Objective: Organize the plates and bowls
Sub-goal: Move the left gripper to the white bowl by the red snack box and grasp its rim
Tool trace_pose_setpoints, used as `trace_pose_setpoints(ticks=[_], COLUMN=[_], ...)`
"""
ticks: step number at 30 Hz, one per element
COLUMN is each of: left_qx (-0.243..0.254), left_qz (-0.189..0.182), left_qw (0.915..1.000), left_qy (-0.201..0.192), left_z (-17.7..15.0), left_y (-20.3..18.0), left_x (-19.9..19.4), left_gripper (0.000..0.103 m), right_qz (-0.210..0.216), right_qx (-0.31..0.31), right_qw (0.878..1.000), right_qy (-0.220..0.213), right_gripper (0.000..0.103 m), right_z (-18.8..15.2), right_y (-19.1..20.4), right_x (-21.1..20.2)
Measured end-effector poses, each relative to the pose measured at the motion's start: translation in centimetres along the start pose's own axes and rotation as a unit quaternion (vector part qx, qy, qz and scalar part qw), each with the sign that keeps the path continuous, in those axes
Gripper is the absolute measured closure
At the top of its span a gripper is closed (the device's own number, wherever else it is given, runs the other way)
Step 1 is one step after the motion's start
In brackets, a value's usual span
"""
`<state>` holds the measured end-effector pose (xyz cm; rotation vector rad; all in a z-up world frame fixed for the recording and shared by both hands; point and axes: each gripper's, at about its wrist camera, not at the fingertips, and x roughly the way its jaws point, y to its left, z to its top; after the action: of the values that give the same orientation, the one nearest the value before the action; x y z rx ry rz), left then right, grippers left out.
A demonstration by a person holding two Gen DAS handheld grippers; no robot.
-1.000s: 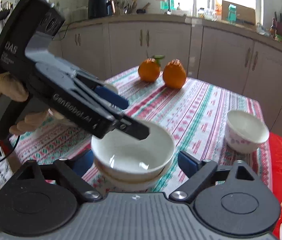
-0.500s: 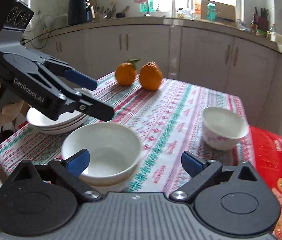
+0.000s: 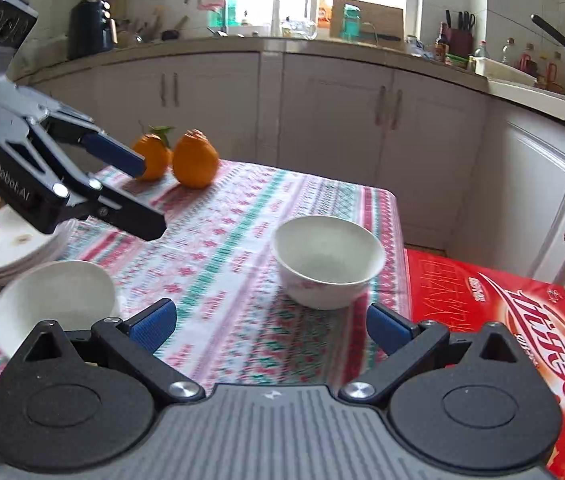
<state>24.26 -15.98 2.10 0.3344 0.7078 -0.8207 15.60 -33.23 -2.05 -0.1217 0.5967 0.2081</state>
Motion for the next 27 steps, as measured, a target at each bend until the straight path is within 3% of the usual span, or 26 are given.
trace_pose_setpoints(ticks=[9,15,27], left_qx=[0.009,0.002,-0.008], left_qz=[-0.024,-0.043,-0.061], left_qw=[0.9994,0.998,0.9956], left_qy=[0.021,0.046,0.07], left_z=[3.4,4.2,5.2], left_y=[0.6,1.5,2.6], left_x=[6.9,11.0,15.0], left_gripper=[0.014,0.024,0.038], right_qz=[-0.014,-0.009,0.003], right_qx=[-0.012,-0.015,-0.025], right_qw=[1.0,0.999,0.999], right_qy=[0.021,0.03,0.04], right_gripper=[0.001,0.003,0.016], right_z=[0.5,0.7,1.1], right_y=[-3.0,-4.3,-5.0], right_x=[4.7,7.3,10.1])
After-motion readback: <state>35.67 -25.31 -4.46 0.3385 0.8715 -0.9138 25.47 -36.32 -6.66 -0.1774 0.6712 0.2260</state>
